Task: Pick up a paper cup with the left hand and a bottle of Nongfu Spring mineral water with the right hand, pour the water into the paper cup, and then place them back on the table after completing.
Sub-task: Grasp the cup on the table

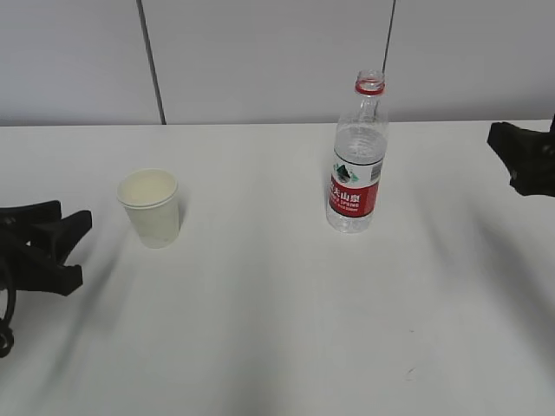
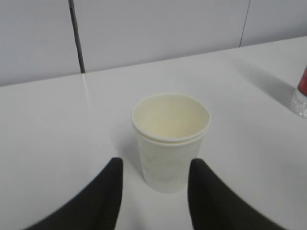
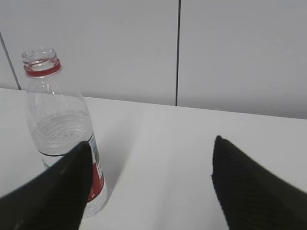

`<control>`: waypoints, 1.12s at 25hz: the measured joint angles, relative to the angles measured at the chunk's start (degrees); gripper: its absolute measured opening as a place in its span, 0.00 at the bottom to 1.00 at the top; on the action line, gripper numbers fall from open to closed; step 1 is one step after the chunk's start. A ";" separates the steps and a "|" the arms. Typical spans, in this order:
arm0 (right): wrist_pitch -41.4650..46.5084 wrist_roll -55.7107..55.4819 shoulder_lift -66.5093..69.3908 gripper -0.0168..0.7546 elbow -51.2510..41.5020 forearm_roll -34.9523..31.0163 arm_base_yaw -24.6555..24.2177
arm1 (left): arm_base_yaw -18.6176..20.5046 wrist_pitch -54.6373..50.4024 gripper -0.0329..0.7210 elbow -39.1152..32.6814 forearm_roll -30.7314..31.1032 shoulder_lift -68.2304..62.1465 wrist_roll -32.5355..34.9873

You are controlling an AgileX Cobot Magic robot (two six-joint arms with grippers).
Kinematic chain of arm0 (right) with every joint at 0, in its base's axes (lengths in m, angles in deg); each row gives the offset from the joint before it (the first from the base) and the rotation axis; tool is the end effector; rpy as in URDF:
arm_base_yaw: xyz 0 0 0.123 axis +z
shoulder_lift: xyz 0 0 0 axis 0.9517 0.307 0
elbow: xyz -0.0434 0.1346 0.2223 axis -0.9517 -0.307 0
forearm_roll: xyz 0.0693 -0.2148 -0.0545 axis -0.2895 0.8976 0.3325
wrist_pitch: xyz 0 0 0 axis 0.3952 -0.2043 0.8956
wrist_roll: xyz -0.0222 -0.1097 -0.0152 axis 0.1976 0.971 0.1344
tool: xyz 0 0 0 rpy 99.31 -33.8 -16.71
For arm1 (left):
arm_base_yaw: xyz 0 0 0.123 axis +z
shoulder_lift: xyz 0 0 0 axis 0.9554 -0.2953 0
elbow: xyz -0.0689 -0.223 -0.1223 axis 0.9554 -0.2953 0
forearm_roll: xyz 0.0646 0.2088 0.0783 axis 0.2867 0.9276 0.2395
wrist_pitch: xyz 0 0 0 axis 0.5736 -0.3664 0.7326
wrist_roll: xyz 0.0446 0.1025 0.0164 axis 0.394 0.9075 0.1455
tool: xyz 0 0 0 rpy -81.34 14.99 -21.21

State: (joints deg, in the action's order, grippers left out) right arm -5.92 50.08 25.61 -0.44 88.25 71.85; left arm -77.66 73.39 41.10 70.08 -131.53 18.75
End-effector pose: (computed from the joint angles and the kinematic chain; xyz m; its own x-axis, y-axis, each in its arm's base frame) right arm 0.2571 0.0180 0.2172 -0.1605 -0.0673 -0.9847 -0.1740 0.9840 -0.0389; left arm 0.2399 -0.0574 0.1356 -0.2178 0.0332 -0.9754 0.4001 0.9146 -0.0582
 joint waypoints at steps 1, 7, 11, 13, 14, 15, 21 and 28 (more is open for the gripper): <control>-0.48 0.00 0.00 0.76 0.00 0.10 0.00 | 0.00 0.00 0.43 0.00 0.35 -1.12 0.00; -2.90 -0.04 0.00 0.76 0.00 0.78 0.00 | 0.00 0.05 0.54 1.39 1.57 -6.71 0.00; -5.69 -0.35 0.00 0.76 0.00 0.91 0.00 | -0.94 0.19 0.74 4.62 3.35 -10.84 -0.05; -6.17 -0.48 0.00 0.76 0.00 0.95 0.00 | -1.95 0.31 0.79 7.00 3.35 -13.58 -0.11; -6.18 -0.71 0.00 0.76 0.00 0.95 0.00 | -2.49 0.31 0.81 8.12 3.35 -14.80 -0.11; -6.18 -0.72 0.00 0.76 0.00 0.95 0.00 | -2.95 0.35 0.81 9.48 3.35 -16.21 -0.11; -6.18 -0.93 0.00 0.76 -0.23 1.04 0.00 | -3.76 0.35 0.82 17.19 1.28 -22.51 -0.15; -6.18 -0.93 0.00 0.76 -0.23 1.04 0.00 | -4.37 0.35 0.82 24.36 0.89 -26.97 -0.15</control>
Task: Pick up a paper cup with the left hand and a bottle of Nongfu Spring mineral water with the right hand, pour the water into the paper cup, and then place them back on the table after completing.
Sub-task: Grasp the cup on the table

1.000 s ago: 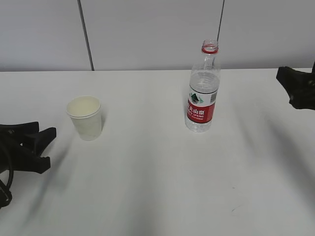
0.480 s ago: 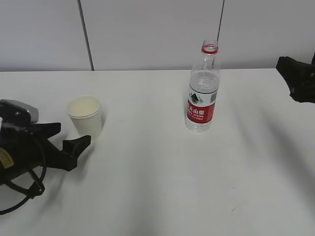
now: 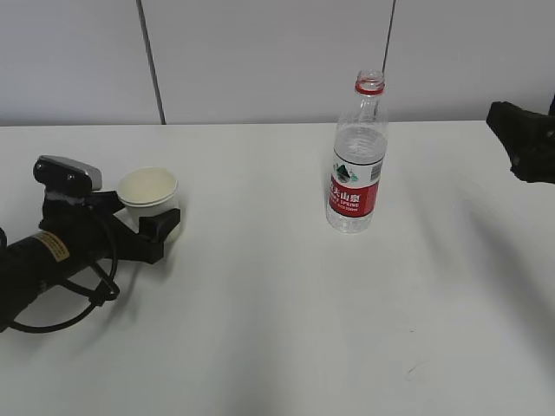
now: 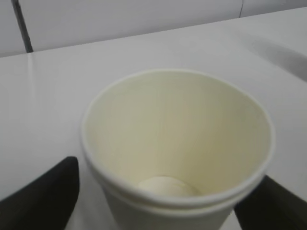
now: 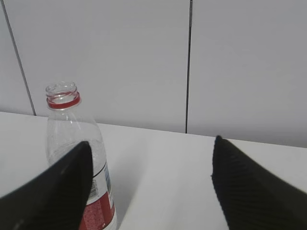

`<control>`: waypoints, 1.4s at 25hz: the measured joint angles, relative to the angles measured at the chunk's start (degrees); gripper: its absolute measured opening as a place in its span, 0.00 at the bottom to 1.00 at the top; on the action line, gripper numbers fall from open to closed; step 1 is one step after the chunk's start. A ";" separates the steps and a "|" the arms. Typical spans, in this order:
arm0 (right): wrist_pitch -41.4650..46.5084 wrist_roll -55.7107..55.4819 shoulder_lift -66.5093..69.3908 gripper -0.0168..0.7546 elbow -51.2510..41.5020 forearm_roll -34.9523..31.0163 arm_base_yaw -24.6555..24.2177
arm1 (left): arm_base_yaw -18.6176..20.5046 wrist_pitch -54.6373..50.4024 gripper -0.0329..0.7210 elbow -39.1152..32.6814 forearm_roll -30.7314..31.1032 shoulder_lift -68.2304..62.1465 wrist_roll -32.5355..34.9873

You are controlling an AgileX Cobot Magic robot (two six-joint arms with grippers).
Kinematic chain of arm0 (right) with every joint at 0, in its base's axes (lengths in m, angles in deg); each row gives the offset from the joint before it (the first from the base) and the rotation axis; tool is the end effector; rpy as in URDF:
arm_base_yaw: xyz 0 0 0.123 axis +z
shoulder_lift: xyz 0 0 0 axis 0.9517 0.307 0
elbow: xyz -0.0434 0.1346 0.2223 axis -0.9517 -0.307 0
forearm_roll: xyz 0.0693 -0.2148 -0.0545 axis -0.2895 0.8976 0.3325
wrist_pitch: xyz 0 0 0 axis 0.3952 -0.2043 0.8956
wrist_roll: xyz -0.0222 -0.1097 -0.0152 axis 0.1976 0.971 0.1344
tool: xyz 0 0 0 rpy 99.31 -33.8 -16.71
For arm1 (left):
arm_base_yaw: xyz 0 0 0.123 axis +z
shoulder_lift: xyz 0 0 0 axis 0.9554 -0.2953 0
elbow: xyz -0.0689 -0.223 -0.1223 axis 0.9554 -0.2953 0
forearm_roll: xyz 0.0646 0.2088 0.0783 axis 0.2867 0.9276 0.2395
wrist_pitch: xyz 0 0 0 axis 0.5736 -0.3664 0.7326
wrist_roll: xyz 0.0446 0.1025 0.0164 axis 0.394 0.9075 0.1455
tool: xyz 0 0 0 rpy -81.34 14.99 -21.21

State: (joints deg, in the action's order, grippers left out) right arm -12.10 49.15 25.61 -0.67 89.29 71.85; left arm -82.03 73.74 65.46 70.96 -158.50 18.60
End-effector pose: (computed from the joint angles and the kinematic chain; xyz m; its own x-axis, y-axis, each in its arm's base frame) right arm 0.2572 0.0220 0.2276 -0.0632 -0.0460 -0.9969 -0.2031 0.9786 -0.0322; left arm 0.3308 -0.0927 0.0717 -0.2531 0.0582 -0.9657 0.4791 0.8747 -0.0728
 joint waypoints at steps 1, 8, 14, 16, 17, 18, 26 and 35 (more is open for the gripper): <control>0.00 0.00 0.00 0.76 0.00 0.00 0.00 | -0.05 0.00 0.82 0.74 0.00 -0.49 0.00; 0.00 0.00 0.00 0.76 0.00 0.00 0.00 | -0.95 0.01 0.75 2.59 -0.48 -2.66 0.00; 0.00 -0.07 0.00 0.76 0.00 0.00 0.00 | -0.95 0.08 0.57 2.59 -1.52 -2.66 0.00; 0.00 -0.07 0.00 0.76 0.00 0.00 0.00 | -0.95 0.08 0.55 2.59 -1.52 -2.66 0.00; 0.00 -0.07 0.13 0.76 0.00 0.00 0.00 | -0.95 0.13 0.55 2.61 -1.52 -2.66 0.00; -0.31 -0.07 0.40 0.76 0.00 0.00 0.00 | -0.95 0.13 0.55 2.66 -1.47 -2.66 0.00; -10.67 -2.87 8.80 0.76 0.00 4.40 0.00 | -0.95 0.07 0.55 2.78 -0.17 -2.66 0.00; -13.28 -6.54 19.32 0.88 2.07 9.90 0.00 | -0.95 0.07 0.54 2.78 -0.11 -2.66 0.00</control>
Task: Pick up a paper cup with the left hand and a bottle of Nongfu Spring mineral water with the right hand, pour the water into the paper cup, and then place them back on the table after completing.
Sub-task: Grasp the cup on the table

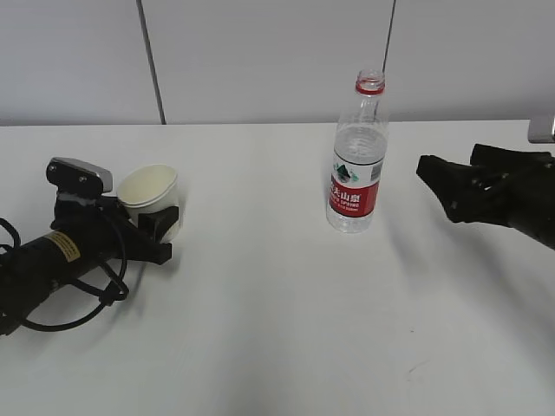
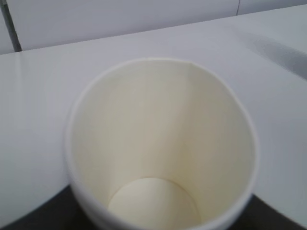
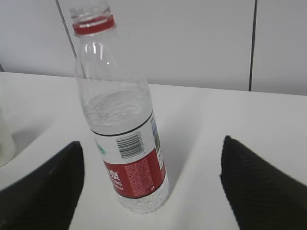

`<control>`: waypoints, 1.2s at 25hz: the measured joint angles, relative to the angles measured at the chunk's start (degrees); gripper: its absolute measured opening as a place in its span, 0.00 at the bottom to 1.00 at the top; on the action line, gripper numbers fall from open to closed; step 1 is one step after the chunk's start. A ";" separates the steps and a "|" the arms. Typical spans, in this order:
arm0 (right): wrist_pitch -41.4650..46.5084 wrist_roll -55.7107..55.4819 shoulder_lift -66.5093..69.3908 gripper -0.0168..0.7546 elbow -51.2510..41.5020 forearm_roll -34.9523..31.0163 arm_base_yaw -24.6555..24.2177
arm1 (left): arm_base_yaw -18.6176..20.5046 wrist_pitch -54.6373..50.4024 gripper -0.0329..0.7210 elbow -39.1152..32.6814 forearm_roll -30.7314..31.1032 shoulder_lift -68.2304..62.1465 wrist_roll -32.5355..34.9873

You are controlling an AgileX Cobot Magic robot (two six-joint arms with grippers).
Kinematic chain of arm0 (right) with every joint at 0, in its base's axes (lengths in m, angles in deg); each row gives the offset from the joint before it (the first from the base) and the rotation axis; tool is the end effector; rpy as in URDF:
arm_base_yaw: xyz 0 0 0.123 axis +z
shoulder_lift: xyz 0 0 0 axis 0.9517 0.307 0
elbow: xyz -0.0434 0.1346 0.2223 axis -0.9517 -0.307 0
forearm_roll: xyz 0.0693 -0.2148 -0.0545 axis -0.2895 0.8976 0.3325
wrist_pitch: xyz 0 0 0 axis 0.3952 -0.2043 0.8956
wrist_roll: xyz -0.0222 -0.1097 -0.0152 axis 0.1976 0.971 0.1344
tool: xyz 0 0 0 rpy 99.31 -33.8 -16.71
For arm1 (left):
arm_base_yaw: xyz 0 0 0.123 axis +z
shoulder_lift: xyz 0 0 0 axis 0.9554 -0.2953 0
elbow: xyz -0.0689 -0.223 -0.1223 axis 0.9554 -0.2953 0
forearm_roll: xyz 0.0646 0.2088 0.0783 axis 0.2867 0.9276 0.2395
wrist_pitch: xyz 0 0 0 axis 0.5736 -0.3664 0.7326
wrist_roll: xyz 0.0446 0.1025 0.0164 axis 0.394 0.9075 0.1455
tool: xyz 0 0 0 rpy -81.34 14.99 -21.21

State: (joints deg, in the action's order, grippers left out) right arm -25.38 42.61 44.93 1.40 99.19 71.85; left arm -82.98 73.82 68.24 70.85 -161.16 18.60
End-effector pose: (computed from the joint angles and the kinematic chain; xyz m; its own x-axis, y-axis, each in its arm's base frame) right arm 0.2859 0.0419 0.1670 -0.1787 0.0129 -0.9838 -0.3703 0.9255 0.0794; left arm 0.3388 -0.0997 0.0640 -0.2491 0.0606 -0.9666 0.4922 0.8675 -0.0725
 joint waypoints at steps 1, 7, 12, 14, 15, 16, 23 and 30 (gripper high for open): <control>0.00 -0.15 0.88 0.88 0.57 0.27 0.00 | 0.00 0.00 0.54 0.00 0.00 0.00 0.00; -0.97 -1.90 6.68 0.89 5.19 2.49 0.00 | 0.00 0.00 0.54 0.00 0.00 0.00 0.00; -2.77 -3.94 10.83 0.89 9.01 5.94 0.00 | 0.00 0.00 0.54 0.00 0.00 0.00 0.00; -2.77 -4.13 12.59 0.89 10.53 7.59 0.00 | 0.00 0.00 0.54 0.00 0.00 0.00 0.00; -2.89 -4.22 13.39 0.89 11.29 8.16 0.00 | 0.00 0.00 0.54 0.00 0.00 0.00 0.00; -3.01 -4.22 14.15 0.89 12.03 8.56 0.00 | 0.00 0.00 0.54 0.00 0.00 0.00 0.00; -3.09 -6.02 18.64 0.89 17.35 10.76 0.53 | 0.00 0.00 0.54 0.00 0.00 0.00 0.00; -3.13 -6.26 23.75 0.89 23.12 11.01 4.61 | 0.00 0.00 0.54 0.00 0.00 0.00 0.00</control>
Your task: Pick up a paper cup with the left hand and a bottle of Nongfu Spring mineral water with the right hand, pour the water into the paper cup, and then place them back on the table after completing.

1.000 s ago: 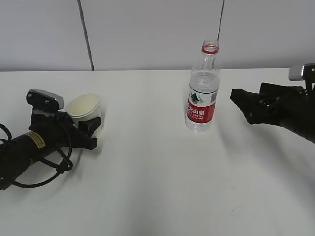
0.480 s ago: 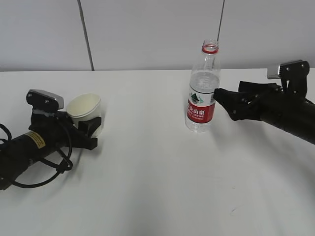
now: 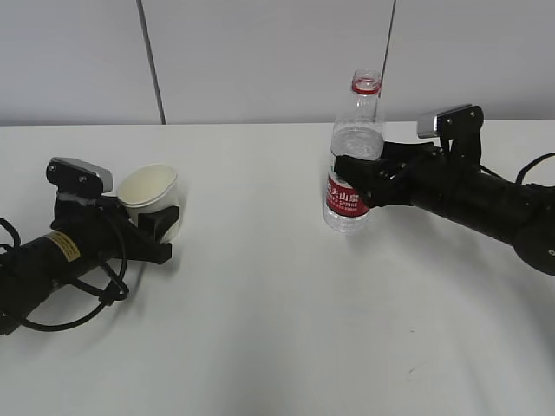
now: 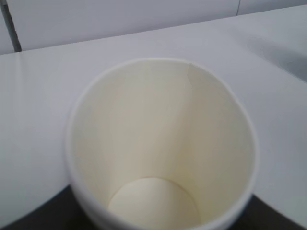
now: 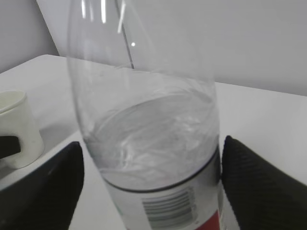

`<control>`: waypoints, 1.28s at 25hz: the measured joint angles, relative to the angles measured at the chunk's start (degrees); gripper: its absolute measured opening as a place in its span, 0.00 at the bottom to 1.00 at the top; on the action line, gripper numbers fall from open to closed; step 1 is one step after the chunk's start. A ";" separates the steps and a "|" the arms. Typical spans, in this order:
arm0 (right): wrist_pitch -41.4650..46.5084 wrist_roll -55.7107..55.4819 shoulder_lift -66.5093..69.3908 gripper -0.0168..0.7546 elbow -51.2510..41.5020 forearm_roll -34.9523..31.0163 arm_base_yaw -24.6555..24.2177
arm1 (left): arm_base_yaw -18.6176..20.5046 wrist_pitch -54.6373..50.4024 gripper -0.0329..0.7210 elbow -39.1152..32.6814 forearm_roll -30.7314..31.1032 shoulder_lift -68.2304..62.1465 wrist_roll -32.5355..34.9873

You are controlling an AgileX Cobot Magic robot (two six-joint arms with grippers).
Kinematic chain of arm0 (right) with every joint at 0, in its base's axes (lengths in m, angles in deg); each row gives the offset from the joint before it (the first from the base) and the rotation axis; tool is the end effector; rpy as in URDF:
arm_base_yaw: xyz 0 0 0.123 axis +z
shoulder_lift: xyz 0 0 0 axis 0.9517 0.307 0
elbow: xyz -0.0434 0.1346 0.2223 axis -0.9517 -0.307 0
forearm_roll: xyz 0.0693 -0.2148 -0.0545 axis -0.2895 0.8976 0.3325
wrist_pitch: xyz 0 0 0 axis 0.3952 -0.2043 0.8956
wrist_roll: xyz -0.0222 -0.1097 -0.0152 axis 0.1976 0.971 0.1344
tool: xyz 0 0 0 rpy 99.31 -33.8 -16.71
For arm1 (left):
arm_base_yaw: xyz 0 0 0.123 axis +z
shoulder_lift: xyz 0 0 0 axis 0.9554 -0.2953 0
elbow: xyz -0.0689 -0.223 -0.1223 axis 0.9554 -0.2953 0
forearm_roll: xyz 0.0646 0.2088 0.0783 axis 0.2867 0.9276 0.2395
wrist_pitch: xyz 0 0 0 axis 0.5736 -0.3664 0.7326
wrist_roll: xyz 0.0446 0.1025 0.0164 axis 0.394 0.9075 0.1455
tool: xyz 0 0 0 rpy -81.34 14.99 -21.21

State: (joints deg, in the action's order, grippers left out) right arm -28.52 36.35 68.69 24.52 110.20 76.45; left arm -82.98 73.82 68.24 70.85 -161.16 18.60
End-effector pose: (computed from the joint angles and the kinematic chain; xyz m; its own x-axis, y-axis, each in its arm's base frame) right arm 0.3677 0.0884 0.1213 -0.1970 0.0009 -0.9804 -0.5841 0.8031 0.1181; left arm 0.3388 -0.0997 0.0640 -0.2491 0.0606 -0.9666 0.4922 0.8675 -0.0725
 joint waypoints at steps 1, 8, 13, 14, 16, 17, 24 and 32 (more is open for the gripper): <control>0.00 0.00 0.70 0.89 0.98 0.00 0.11 | 0.00 0.00 0.54 0.00 0.00 0.00 0.00; 0.10 -0.08 4.52 0.88 5.17 -0.12 0.65 | 0.00 0.00 0.54 0.10 0.00 0.00 0.00; 0.10 -0.08 5.50 0.83 6.45 -0.12 0.65 | 0.00 -0.04 0.54 0.10 0.00 0.00 0.00; 0.10 -0.08 5.57 0.80 6.45 -0.12 0.65 | 0.00 -0.04 0.54 0.10 0.07 0.00 0.00; -0.09 -0.08 5.76 0.75 6.54 -0.12 0.65 | 0.00 -0.04 0.54 0.10 0.22 0.00 0.00; -0.33 -0.08 5.97 0.72 6.54 -0.12 0.65 | 0.00 -0.04 0.54 0.10 0.55 0.00 0.00; -1.95 -0.08 6.55 0.63 6.65 -0.41 0.65 | 0.00 0.01 0.54 0.14 5.45 0.00 0.00; -2.09 0.13 6.64 0.62 6.65 -0.55 0.65 | 0.00 0.18 0.54 0.17 8.64 0.00 -2.93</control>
State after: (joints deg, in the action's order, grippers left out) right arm -30.61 36.48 75.33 31.17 109.65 77.10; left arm -82.98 74.00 68.41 79.50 -161.16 15.66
